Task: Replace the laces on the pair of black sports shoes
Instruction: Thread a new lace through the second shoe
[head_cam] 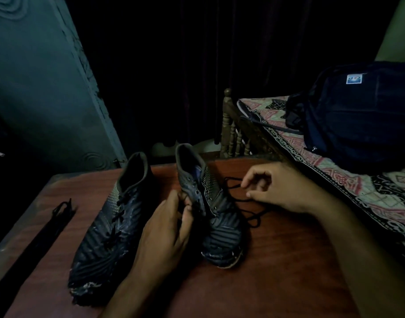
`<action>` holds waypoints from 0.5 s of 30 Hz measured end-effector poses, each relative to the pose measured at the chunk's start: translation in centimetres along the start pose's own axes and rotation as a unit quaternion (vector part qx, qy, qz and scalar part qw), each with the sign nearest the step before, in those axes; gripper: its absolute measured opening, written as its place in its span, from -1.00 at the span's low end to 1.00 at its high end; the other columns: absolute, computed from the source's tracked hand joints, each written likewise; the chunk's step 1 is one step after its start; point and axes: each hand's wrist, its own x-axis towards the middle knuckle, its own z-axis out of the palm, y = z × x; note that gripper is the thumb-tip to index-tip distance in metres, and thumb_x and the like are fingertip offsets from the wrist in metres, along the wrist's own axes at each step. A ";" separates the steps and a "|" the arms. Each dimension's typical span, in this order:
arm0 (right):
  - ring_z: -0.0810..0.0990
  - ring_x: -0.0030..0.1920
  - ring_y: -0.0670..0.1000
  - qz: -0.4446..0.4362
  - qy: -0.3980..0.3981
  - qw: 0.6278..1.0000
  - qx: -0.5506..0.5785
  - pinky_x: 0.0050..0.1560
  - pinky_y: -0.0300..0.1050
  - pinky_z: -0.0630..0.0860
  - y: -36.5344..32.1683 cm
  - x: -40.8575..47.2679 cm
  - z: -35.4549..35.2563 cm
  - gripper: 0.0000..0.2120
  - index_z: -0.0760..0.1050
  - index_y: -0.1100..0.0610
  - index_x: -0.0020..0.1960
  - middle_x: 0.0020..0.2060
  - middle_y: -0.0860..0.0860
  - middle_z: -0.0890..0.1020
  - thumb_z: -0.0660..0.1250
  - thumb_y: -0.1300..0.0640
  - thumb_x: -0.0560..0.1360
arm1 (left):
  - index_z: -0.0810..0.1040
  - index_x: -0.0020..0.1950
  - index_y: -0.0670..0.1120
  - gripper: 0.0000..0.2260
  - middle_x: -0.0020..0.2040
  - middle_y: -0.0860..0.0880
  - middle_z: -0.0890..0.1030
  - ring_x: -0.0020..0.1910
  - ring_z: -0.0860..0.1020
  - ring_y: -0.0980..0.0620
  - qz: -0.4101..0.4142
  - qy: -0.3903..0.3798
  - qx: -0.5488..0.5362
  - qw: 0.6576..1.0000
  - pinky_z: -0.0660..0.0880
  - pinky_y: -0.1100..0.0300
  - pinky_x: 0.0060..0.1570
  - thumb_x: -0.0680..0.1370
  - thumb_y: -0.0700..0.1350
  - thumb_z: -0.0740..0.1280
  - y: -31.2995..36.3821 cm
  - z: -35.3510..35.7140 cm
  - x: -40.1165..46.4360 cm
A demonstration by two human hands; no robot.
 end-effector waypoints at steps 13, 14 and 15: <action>0.42 -0.24 -0.33 0.003 -0.047 0.984 -0.172 -0.27 -0.47 0.30 1.5 0.3 1.8 -0.87 0.60 -0.10 -0.02 -0.17 -0.19 0.48 0.51 -0.03 0.47 | 0.30 -0.03 0.08 -0.85 -0.26 0.18 0.49 -0.38 0.47 0.15 -0.029 0.030 -0.021 0.999 0.32 0.31 -0.37 0.64 0.12 0.08 0.9 -0.2 0.0; 0.44 -0.26 -0.31 0.011 -0.040 0.984 -0.173 -0.30 -0.45 0.30 1.7 0.4 1.8 -0.90 0.59 -0.11 -0.08 -0.18 -0.17 0.52 0.51 -0.02 0.47 | 0.31 -0.02 0.07 -0.86 -0.26 0.17 0.50 -0.39 0.48 0.15 -0.030 0.030 -0.021 0.999 0.32 0.31 -0.37 0.64 0.10 0.09 0.9 -0.2 0.0; 0.47 -0.28 -0.29 0.021 -0.029 0.985 -0.170 -0.32 -0.42 0.32 1.9 0.5 1.9 -0.90 0.59 -0.10 -0.14 -0.21 -0.15 0.57 0.50 -0.01 0.48 | 0.31 -0.02 0.07 -0.87 -0.27 0.15 0.49 -0.39 0.48 0.14 -0.030 0.029 -0.022 0.999 0.31 0.31 -0.38 0.64 0.09 0.09 0.9 -0.2 0.0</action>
